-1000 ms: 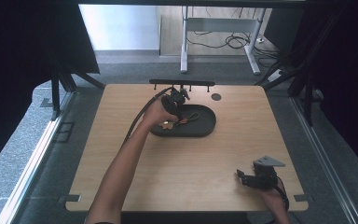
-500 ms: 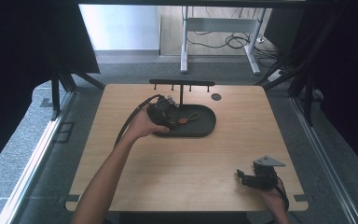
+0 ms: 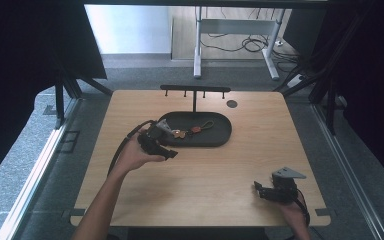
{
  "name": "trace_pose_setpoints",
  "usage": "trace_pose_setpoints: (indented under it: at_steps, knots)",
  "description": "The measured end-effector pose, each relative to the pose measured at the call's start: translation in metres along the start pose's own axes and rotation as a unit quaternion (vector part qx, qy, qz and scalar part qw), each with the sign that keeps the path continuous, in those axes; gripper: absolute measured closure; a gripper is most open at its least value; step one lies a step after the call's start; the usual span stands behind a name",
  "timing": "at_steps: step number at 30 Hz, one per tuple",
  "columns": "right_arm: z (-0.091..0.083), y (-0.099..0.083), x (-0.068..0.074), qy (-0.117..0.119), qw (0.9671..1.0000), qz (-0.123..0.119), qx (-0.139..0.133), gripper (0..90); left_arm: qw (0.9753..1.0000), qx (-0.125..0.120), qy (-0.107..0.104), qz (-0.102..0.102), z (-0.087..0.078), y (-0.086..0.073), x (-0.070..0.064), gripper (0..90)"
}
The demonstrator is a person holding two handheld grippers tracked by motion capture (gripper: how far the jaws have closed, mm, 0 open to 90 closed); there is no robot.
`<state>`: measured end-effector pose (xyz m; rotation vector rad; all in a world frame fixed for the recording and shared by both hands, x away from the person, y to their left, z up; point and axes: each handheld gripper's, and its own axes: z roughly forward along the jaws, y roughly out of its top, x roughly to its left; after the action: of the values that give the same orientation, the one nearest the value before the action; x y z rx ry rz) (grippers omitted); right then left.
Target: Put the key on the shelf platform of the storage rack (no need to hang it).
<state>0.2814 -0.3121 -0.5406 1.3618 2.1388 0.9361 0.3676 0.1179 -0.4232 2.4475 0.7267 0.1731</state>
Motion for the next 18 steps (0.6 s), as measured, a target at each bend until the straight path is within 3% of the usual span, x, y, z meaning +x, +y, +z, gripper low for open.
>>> trace_pose_setpoints:
  at_steps: [9,13,18]
  knots:
    - [0.000,0.000,0.000,0.001,1.0000,0.000,-0.001,20.7,1.0000,-0.005,-0.003,-0.003,-0.001,-0.035,-0.018,46.2]
    - [0.000,0.000,0.000,-0.001,1.0000,0.001,-0.001,20.6,0.9996,-0.009,0.025,-0.006,-0.006,-0.053,-0.030,45.8]
    - [0.000,0.000,0.000,-0.003,1.0000,0.003,0.000,20.4,0.9996,-0.017,0.015,-0.017,-0.005,-0.072,-0.035,45.8]
